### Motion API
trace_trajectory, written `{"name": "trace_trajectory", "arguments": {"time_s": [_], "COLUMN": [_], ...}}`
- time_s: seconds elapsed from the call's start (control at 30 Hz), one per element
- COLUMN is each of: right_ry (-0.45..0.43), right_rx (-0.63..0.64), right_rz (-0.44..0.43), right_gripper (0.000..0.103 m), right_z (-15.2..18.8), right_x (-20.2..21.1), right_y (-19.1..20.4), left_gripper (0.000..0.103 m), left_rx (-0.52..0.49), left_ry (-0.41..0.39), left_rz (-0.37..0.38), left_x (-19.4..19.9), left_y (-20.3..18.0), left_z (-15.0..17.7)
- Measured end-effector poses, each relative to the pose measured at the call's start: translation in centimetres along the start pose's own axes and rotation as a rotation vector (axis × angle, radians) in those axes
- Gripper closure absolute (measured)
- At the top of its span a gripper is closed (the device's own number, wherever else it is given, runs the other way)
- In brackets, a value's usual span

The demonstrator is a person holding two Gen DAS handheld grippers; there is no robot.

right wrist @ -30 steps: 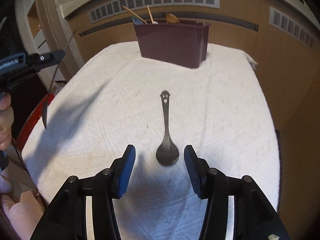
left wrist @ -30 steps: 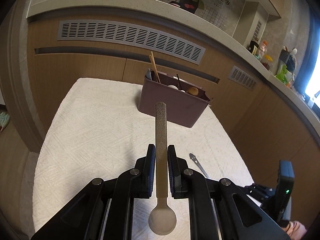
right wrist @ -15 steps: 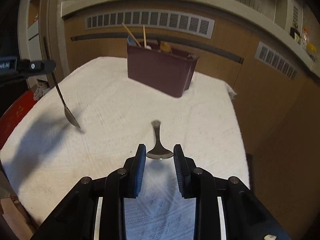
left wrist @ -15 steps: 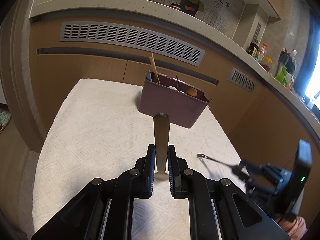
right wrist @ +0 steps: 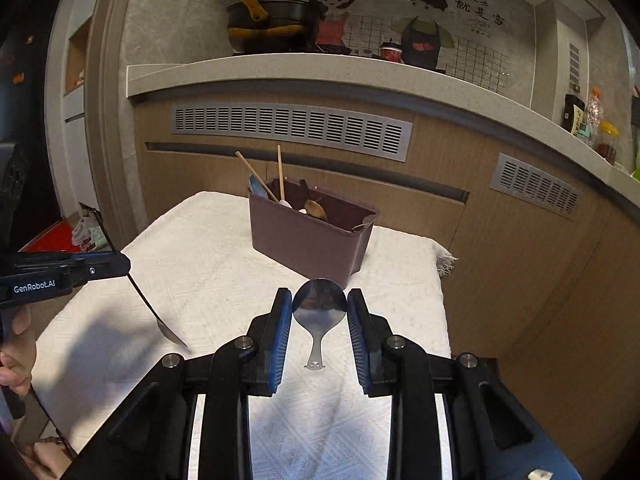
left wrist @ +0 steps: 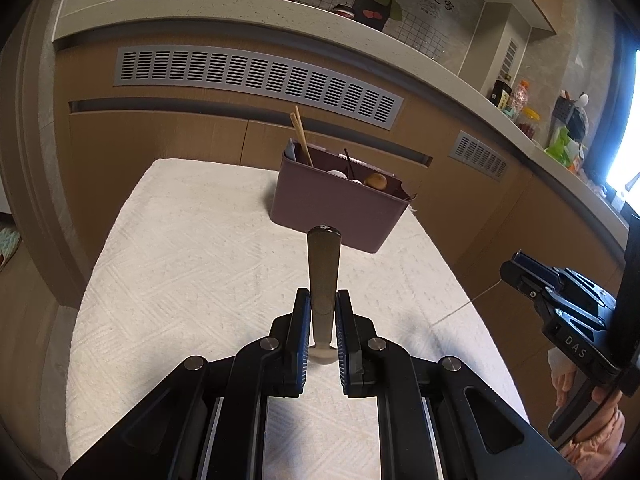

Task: Organize utensils
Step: 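Lift both spoons up and carry them over the caddy, then open both tools to drop the spoons into the caddy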

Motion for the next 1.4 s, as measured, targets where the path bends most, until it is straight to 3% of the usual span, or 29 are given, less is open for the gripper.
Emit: {"name": "trace_trajectory", "arguments": {"time_s": [0.13,0.23,0.43,0.53,0.63,0.9,1.23,1.3,1.37,1.4], "right_ry": [-0.001,-0.025,-0.204,-0.253,-0.269,-0.184,-0.018,0.008,0.062,0.09], "right_rx": [-0.007,0.001,0.002,-0.012,-0.021,-0.013,-0.034,-0.042,-0.046,-0.051], "right_rz": [-0.023,-0.044,-0.071,-0.069,-0.043,0.0,-0.043,-0.052,-0.076,-0.09], "right_gripper": [0.077,0.077,0.077,0.077,0.077,0.077,0.077,0.077,0.075,0.069], "right_z": [-0.2,-1.3,-9.4,-13.8,-16.8,-18.7,-15.8,-15.2,-14.3,-13.9], "right_x": [-0.1,0.1,2.0,1.7,0.0,-6.4,-14.6,-15.9,-17.4,-18.2], "right_y": [0.1,0.2,-1.7,-2.8,-3.9,-5.0,-5.0,-4.9,-4.5,-4.3], "left_gripper": [0.09,0.09,0.09,0.09,0.09,0.09,0.09,0.087,0.075,0.072], "left_rx": [-0.013,-0.029,-0.116,-0.185,-0.235,-0.225,-0.166,-0.166,-0.166,-0.158], "left_ry": [-0.004,-0.014,-0.184,-0.274,-0.307,-0.21,-0.049,0.017,0.06,0.07], "left_rz": [0.01,0.058,0.1,0.086,0.056,0.046,0.064,0.091,0.106,0.102], "left_x": [-0.1,0.1,1.9,1.8,0.2,-7.1,-14.3,-16.2,-17.7,-18.2], "left_y": [-0.5,-1.4,-4.0,-5.3,-5.8,-3.7,-0.7,-0.5,-0.3,0.0], "left_z": [-0.8,-3.3,-12.4,-17.0,-20.0,-22.5,-20.2,-19.1,-18.3,-18.0]}}
Point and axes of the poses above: each gripper's, at about its wrist camera, not at the fingertips, and x roughly against the way its jaws point, y to its left, z to its underside, the point moved 5 cm from there along -x, roughly the way its jaws point, and after that the axes turned 2 degrees about z, right-handed, at the moved point
